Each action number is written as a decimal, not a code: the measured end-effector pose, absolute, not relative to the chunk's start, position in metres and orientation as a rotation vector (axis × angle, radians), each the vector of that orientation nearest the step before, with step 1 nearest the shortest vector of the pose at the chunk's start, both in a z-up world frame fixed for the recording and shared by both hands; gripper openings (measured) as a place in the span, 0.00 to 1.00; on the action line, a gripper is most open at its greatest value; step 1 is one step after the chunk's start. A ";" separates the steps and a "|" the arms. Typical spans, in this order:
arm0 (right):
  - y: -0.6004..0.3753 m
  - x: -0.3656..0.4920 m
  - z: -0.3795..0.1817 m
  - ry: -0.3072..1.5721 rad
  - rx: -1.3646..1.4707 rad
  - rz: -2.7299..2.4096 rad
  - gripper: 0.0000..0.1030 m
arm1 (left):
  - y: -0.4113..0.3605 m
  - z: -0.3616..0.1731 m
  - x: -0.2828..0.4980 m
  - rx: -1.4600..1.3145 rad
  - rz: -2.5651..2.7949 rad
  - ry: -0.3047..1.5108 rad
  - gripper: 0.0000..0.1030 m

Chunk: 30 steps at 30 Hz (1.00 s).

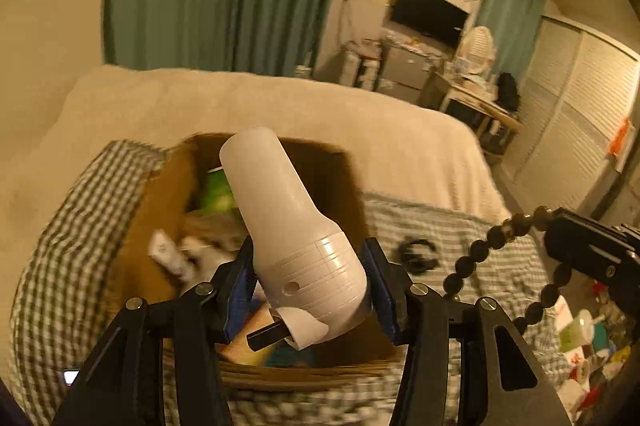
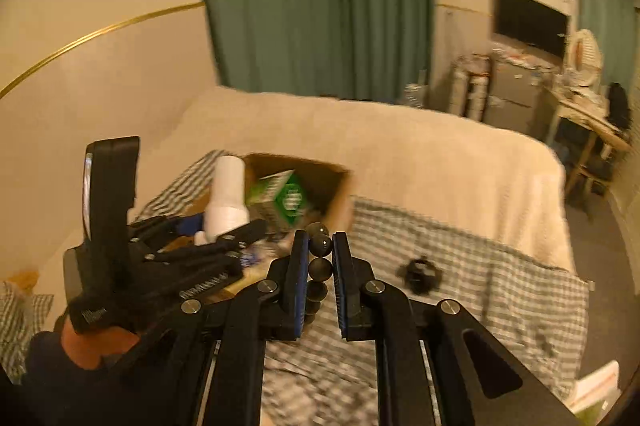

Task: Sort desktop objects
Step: 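Drop the hair dryer and bead bracelet into the cardboard box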

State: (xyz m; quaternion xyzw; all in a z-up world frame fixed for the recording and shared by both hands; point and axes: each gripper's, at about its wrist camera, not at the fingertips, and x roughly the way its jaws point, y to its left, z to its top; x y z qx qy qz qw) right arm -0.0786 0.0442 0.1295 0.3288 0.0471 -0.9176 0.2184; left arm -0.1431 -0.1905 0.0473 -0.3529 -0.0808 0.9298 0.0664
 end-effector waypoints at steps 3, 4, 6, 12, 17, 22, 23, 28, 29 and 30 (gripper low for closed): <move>0.004 -0.099 0.110 0.138 0.945 -2.482 0.11 | -0.214 0.027 -0.151 -1.109 2.820 -0.248 0.51; -0.007 -0.108 0.101 0.138 0.958 -2.469 0.11 | -0.221 0.019 -0.155 -1.121 2.821 -0.257 0.51; -0.022 -0.124 0.081 0.130 0.997 -2.449 0.11 | -0.226 0.008 -0.159 -1.142 2.823 -0.247 0.51; -0.024 -0.147 0.047 0.056 1.038 -2.480 0.46 | -0.230 -0.008 -0.163 -1.188 2.857 -0.216 0.79; 0.014 -0.132 0.059 0.001 0.962 -2.552 0.47 | -0.208 0.012 -0.145 -1.119 2.908 -0.181 0.84; 0.076 -0.099 0.083 -0.036 0.883 -2.660 0.53 | -0.160 0.042 -0.121 -1.008 2.868 -0.161 0.92; 0.088 -0.091 0.088 -0.036 0.869 -2.685 0.53 | -0.149 0.048 -0.117 -0.993 2.859 -0.167 0.92; 0.152 -0.054 0.111 -0.023 0.830 -2.790 0.56 | -0.090 0.060 -0.105 -0.985 2.774 -0.207 0.96; 0.162 -0.048 0.113 -0.021 0.822 -2.811 0.56 | -0.080 0.060 -0.104 -0.988 2.766 -0.209 0.96; 0.174 -0.041 0.116 -0.016 0.814 -2.834 0.56 | -0.070 0.058 -0.104 -0.990 2.760 -0.209 0.96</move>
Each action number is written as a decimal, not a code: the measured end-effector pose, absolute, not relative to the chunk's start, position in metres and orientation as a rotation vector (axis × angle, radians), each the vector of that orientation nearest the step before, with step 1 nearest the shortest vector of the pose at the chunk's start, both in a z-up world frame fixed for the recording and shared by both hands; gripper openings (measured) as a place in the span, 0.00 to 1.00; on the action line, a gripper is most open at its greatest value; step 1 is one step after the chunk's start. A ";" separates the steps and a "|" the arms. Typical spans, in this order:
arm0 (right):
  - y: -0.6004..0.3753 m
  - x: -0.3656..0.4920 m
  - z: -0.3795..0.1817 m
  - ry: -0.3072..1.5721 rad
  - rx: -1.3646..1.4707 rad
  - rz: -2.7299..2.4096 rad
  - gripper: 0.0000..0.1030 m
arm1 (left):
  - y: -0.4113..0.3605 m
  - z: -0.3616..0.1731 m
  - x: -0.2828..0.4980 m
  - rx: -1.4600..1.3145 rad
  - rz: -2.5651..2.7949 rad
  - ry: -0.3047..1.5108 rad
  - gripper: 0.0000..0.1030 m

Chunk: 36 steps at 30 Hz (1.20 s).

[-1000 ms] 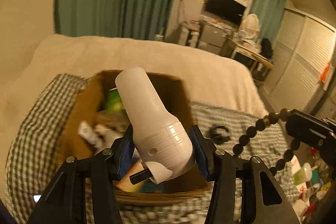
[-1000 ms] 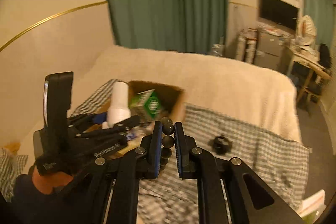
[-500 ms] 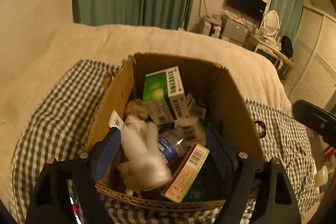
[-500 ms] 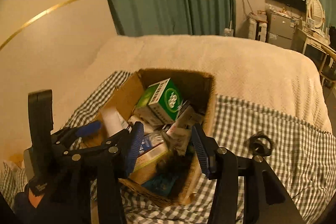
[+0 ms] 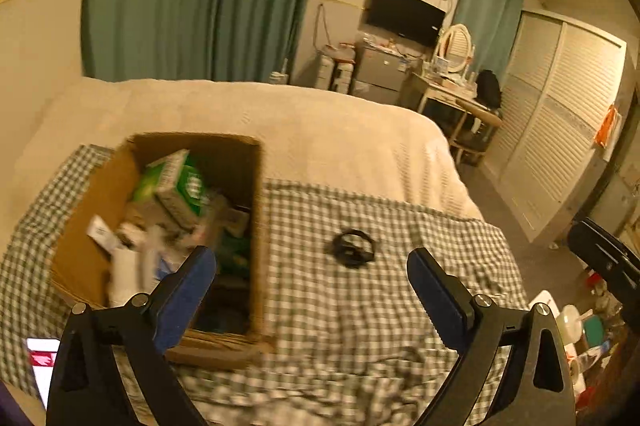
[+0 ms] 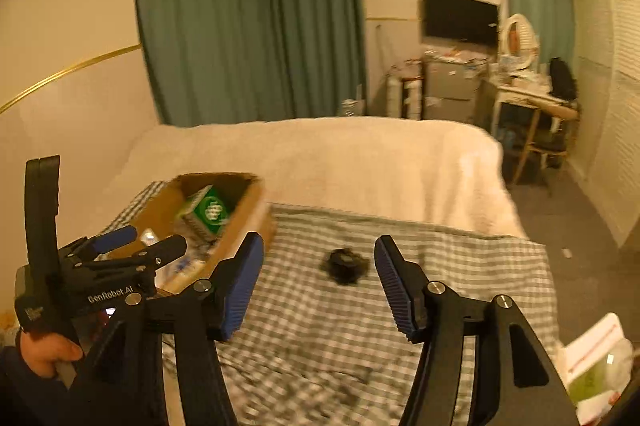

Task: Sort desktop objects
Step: 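Drop the hair dryer and bead bracelet into the cardboard box, then grasp the black diffuser with the left gripper while the right grasps the black hair tie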

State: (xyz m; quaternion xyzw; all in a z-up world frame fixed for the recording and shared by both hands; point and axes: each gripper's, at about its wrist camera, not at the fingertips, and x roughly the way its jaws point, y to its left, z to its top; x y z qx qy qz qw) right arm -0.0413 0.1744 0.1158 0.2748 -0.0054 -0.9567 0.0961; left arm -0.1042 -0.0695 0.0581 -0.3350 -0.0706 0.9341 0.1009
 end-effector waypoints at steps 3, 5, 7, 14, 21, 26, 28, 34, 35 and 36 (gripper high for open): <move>0.204 -0.027 0.115 -0.021 0.800 -2.874 0.57 | -0.041 0.048 -0.108 -1.008 2.750 -0.188 0.96; 0.222 -0.023 0.111 -0.030 0.800 -2.897 0.58 | -0.025 0.037 -0.114 -1.033 2.733 -0.175 0.96; 0.235 -0.025 0.103 -0.043 0.808 -2.907 0.58 | -0.011 0.024 -0.122 -1.060 2.718 -0.152 0.96; 0.264 -0.067 0.047 -0.136 0.900 -2.896 0.58 | 0.025 -0.040 -0.164 -1.149 2.676 -0.100 0.96; 0.266 -0.128 -0.023 -0.163 0.997 -2.854 0.58 | 0.045 -0.109 -0.231 -1.219 2.633 -0.082 0.96; 0.267 -0.175 -0.070 -0.210 1.070 -2.814 0.58 | 0.056 -0.146 -0.277 -1.254 2.595 -0.106 0.97; 0.269 -0.190 -0.087 -0.228 1.096 -2.803 0.58 | 0.058 -0.155 -0.290 -1.255 2.564 -0.118 0.90; 0.281 -0.206 -0.114 -0.331 1.161 -2.748 0.58 | 0.046 -0.150 -0.284 -1.248 2.585 -0.159 0.67; 0.282 -0.207 -0.115 -0.339 1.162 -2.743 0.58 | 0.040 -0.146 -0.280 -1.256 2.618 -0.168 0.67; 0.280 -0.208 -0.116 -0.337 1.163 -2.739 0.58 | 0.033 -0.139 -0.274 -1.256 2.683 -0.163 0.67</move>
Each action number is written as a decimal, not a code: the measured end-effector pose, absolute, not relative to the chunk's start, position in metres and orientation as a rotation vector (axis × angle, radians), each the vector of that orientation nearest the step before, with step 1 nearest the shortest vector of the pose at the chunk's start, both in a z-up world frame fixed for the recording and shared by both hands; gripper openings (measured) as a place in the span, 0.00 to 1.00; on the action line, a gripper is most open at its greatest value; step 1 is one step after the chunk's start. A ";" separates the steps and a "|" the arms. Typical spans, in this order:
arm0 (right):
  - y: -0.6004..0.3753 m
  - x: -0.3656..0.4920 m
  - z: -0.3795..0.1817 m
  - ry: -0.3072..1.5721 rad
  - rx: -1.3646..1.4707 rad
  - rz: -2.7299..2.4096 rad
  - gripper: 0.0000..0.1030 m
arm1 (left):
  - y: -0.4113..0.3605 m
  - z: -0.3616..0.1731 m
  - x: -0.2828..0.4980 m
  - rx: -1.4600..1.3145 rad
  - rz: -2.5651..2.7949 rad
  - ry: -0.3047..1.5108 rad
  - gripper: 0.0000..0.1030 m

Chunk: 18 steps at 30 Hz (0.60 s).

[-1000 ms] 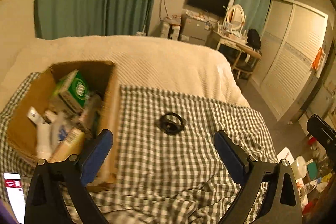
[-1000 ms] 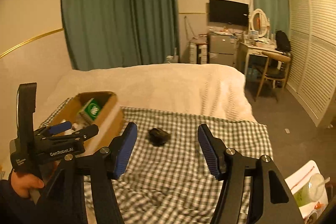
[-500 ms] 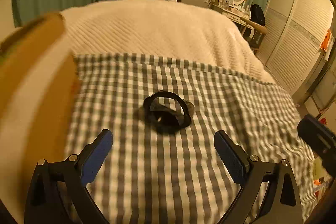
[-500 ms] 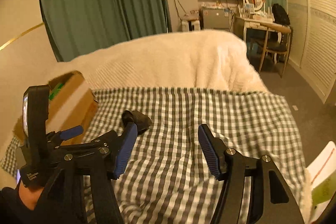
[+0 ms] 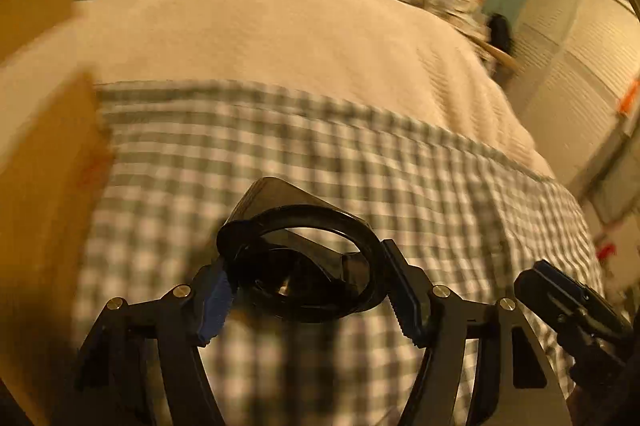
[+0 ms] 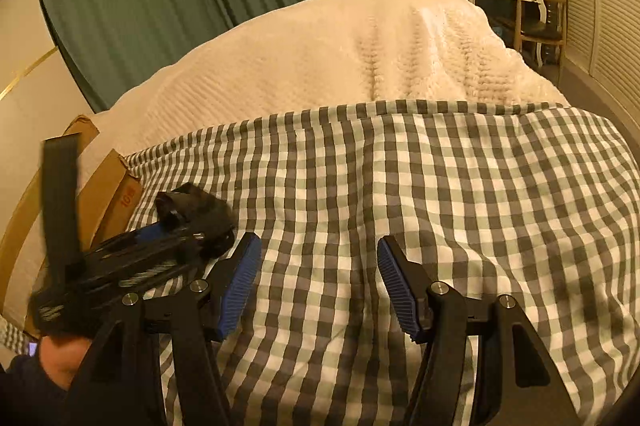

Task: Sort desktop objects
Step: 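Grasp the black diffuser with the left gripper while the right grasps the black hair tie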

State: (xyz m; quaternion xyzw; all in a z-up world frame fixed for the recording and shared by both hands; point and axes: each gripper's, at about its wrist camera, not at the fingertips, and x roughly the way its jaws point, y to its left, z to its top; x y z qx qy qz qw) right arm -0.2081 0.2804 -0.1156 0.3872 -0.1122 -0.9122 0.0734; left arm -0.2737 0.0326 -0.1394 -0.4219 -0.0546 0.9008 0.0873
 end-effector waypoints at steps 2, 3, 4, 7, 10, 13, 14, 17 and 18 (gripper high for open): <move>0.274 -0.211 -0.114 -0.315 1.153 -2.708 0.58 | 0.022 -0.133 -0.268 -1.255 2.758 -0.145 0.67; 0.267 -0.211 -0.113 -0.291 1.143 -2.691 0.58 | 0.017 -0.132 -0.267 -1.263 2.795 -0.135 0.67; 0.259 -0.213 -0.113 -0.271 1.136 -2.675 0.58 | 0.011 -0.132 -0.266 -1.272 2.830 -0.136 0.67; 0.226 -0.220 -0.115 -0.173 1.125 -2.606 0.58 | 0.009 -0.136 -0.267 -1.285 2.805 -0.142 0.67; 0.197 -0.232 -0.123 -0.085 1.153 -2.554 0.38 | 0.011 -0.145 -0.271 -1.298 2.815 -0.090 0.67; 0.187 -0.260 -0.142 -0.096 1.255 -2.524 0.31 | 0.003 -0.155 -0.277 -1.334 2.770 -0.157 0.67; 0.188 -0.266 -0.149 -0.124 1.284 -2.502 0.28 | 0.001 -0.158 -0.278 -1.336 2.766 -0.173 0.67; 0.186 -0.268 -0.155 -0.092 1.311 -2.506 0.03 | -0.001 -0.158 -0.273 -1.321 2.753 -0.179 0.67; 0.186 -0.267 -0.154 -0.091 1.309 -2.505 0.03 | -0.001 -0.157 -0.271 -1.314 2.748 -0.179 0.67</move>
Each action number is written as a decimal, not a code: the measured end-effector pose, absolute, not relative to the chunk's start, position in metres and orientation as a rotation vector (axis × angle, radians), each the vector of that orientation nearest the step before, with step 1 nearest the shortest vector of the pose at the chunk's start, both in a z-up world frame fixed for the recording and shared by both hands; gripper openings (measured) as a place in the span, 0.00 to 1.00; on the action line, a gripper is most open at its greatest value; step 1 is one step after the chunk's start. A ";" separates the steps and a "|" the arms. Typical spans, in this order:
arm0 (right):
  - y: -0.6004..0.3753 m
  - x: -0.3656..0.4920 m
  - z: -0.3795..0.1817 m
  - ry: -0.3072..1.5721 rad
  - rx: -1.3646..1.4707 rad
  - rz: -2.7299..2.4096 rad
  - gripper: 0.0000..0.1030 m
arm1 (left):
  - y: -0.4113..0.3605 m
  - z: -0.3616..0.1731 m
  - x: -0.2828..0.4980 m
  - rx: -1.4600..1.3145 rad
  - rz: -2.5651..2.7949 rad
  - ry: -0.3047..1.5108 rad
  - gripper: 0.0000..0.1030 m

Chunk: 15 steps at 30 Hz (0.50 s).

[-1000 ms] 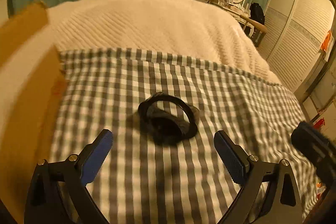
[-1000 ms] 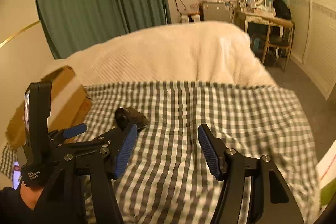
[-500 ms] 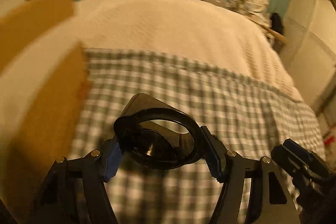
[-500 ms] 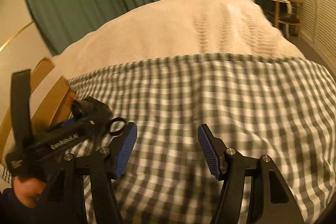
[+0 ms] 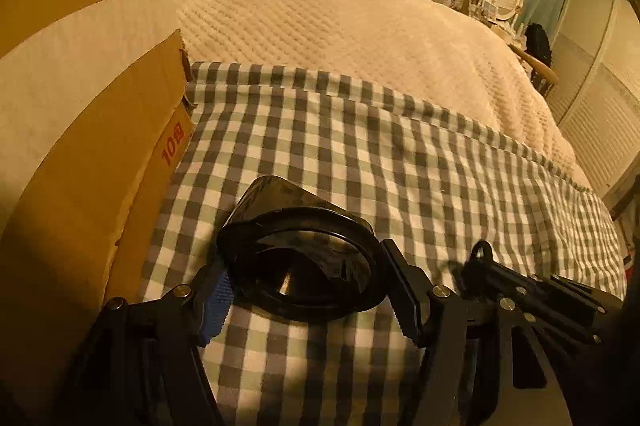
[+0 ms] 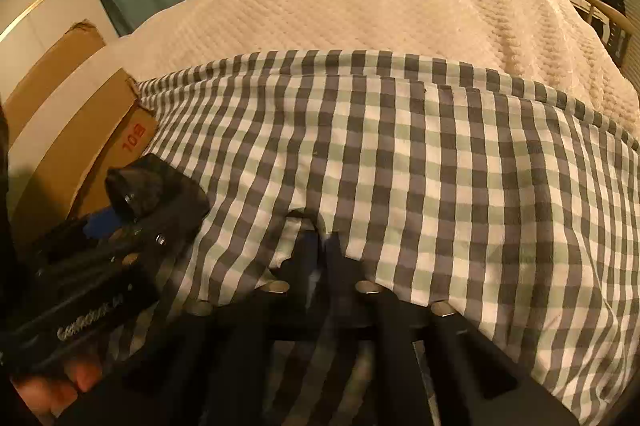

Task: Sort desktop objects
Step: 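Grasp the black diffuser with the left gripper while the right grasps the black hair tie, then drop the diffuser and hair tie into the cardboard box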

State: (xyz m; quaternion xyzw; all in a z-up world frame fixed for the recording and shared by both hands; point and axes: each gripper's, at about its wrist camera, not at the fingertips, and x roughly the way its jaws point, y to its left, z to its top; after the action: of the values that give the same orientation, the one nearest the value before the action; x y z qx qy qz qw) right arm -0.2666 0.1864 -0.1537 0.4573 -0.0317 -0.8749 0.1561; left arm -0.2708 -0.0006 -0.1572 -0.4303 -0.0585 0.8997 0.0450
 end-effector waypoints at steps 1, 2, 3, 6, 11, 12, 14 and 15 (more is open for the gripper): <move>0.187 -0.263 -0.151 -0.083 1.311 -2.511 0.03 | 0.001 -0.155 -0.268 -1.312 2.742 -0.170 0.67; 0.187 -0.259 -0.149 -0.071 1.316 -2.518 0.03 | 0.003 -0.153 -0.266 -1.314 2.733 -0.159 0.67; 0.188 -0.252 -0.144 -0.054 1.314 -2.524 0.03 | 0.004 -0.149 -0.262 -1.313 2.722 -0.155 0.67; 0.195 -0.231 -0.121 -0.017 1.298 -2.541 0.03 | 0.011 -0.127 -0.246 -1.279 2.689 -0.147 0.67; 0.199 -0.189 -0.065 0.047 1.244 -2.581 0.03 | 0.007 -0.061 -0.208 -1.153 2.652 -0.186 0.67; 0.196 -0.179 -0.048 0.057 1.222 -2.592 0.03 | -0.001 -0.038 -0.199 -1.103 2.660 -0.206 0.67; 0.188 -0.166 -0.021 0.070 1.184 -2.597 0.03 | -0.019 -0.006 -0.188 -1.037 2.672 -0.233 0.67; 0.179 -0.156 -0.002 0.085 1.147 -2.603 0.03 | -0.031 0.011 -0.183 -1.007 2.674 -0.240 0.67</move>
State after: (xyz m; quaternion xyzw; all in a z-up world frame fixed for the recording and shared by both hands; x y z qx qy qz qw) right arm -0.1561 0.1795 -0.0024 0.3987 0.0297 -0.9047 0.1472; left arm -0.1826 -0.0309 0.0106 -0.3479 -0.0829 0.9238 0.1367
